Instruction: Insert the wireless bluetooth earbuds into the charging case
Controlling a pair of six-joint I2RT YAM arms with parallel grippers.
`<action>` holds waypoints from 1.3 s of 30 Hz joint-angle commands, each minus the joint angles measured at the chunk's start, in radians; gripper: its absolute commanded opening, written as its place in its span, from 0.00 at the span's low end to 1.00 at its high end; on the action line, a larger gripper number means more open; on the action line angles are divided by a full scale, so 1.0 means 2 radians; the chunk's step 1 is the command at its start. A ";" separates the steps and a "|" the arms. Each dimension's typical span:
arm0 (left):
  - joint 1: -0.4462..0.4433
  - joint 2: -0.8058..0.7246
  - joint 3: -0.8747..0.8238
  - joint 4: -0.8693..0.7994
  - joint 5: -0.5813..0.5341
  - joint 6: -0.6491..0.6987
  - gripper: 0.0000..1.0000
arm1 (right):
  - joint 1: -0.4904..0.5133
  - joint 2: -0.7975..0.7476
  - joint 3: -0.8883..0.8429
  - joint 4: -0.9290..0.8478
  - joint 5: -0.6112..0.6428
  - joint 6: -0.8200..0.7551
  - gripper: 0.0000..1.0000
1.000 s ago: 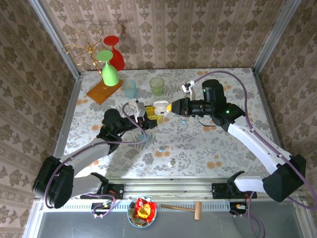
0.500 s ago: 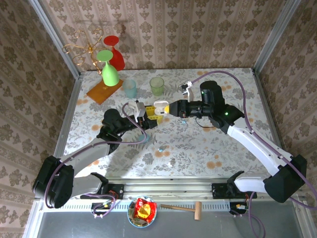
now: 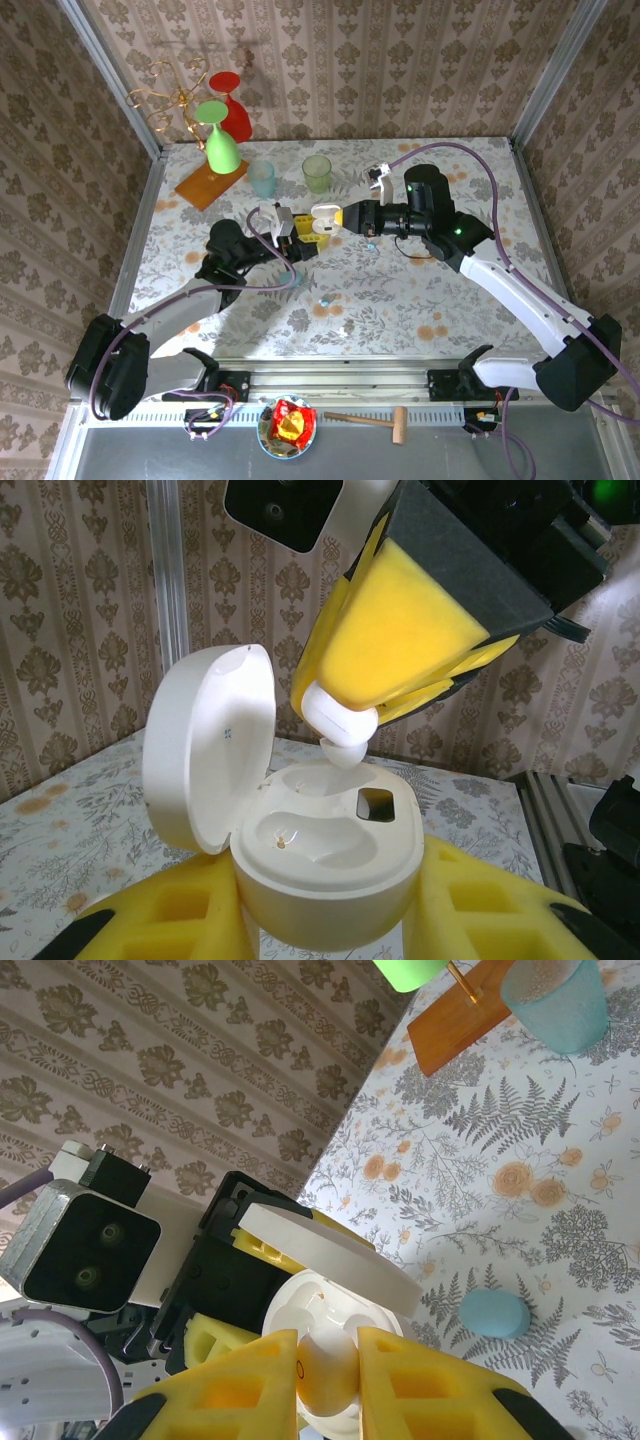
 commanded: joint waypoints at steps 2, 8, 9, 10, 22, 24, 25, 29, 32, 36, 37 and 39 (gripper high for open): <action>0.003 -0.005 0.017 0.028 0.009 -0.008 0.25 | 0.003 0.000 -0.009 0.004 0.004 -0.008 0.19; 0.003 0.000 0.019 0.030 0.007 -0.009 0.25 | 0.007 0.005 -0.009 0.000 -0.007 -0.010 0.20; 0.003 0.001 0.020 0.031 0.007 -0.009 0.25 | 0.008 0.005 -0.010 0.002 -0.007 -0.010 0.20; 0.003 0.002 0.020 0.031 0.006 -0.009 0.25 | 0.009 0.005 -0.010 0.004 -0.007 -0.010 0.20; 0.003 0.001 0.017 0.034 0.003 -0.012 0.25 | 0.011 0.003 -0.009 -0.005 -0.003 -0.016 0.21; 0.004 -0.001 0.016 0.032 0.001 -0.011 0.25 | 0.012 0.002 -0.007 -0.015 0.002 -0.021 0.23; 0.004 -0.002 0.016 0.032 0.001 -0.011 0.25 | 0.011 0.001 -0.005 -0.021 0.006 -0.024 0.24; 0.004 -0.003 0.018 0.031 0.003 -0.010 0.25 | 0.011 0.002 0.004 -0.045 0.022 -0.034 0.28; 0.004 -0.002 0.019 0.031 0.005 -0.011 0.25 | 0.011 0.002 0.005 -0.044 0.022 -0.032 0.30; 0.004 -0.001 0.018 0.031 0.004 -0.010 0.25 | 0.011 0.000 0.007 -0.041 0.018 -0.030 0.30; 0.004 -0.001 0.017 0.030 0.004 -0.010 0.25 | 0.011 0.000 0.008 -0.041 0.016 -0.030 0.30; 0.004 -0.001 0.017 0.031 0.004 -0.010 0.25 | 0.011 0.000 0.009 -0.040 0.014 -0.029 0.31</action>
